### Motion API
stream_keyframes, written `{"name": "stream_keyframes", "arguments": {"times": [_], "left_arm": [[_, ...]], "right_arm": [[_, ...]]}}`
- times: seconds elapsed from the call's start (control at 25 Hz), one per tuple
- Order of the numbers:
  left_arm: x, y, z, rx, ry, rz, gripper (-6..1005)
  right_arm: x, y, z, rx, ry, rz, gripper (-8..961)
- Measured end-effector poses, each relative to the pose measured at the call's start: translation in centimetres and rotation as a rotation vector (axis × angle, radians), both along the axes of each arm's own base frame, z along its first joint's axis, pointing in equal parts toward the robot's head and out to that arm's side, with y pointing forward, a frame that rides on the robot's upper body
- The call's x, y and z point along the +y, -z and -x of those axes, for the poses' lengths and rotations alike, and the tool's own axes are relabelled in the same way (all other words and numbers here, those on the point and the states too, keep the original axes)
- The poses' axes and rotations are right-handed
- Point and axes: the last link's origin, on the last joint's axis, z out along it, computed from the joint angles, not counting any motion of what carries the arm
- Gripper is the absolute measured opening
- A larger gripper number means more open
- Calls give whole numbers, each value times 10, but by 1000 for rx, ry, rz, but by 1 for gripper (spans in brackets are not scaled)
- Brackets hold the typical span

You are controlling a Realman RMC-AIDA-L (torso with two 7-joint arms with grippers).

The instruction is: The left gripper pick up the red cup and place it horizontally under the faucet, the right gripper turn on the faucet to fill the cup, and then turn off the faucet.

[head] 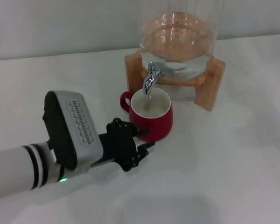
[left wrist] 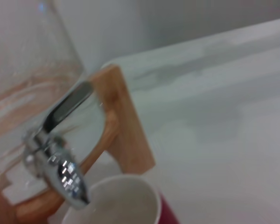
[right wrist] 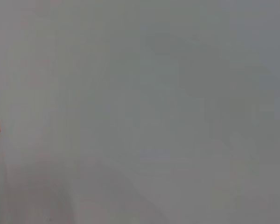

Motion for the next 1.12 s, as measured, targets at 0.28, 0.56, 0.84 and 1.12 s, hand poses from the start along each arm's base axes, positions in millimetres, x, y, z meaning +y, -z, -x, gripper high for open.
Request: {"name": "stream_keyframes", "arguments": {"times": [0.28, 0.56, 0.84, 1.12], "left_arm": [[-17, -12, -10, -77, 37, -4, 344], [-40, -51, -16, -258, 19, -79, 363], [-51, -112, 7, -506, -100, -176, 381], [-48, -167, 70, -766, -373, -274, 400]], "right_arm": [[0, -1, -1, -1, 4, -1, 631], [-2, -3, -3, 0, 14, -12, 631], [-5, -4, -6, 2, 21, -13, 631], [-8, -2, -4, 6, 4, 0, 631]]}}
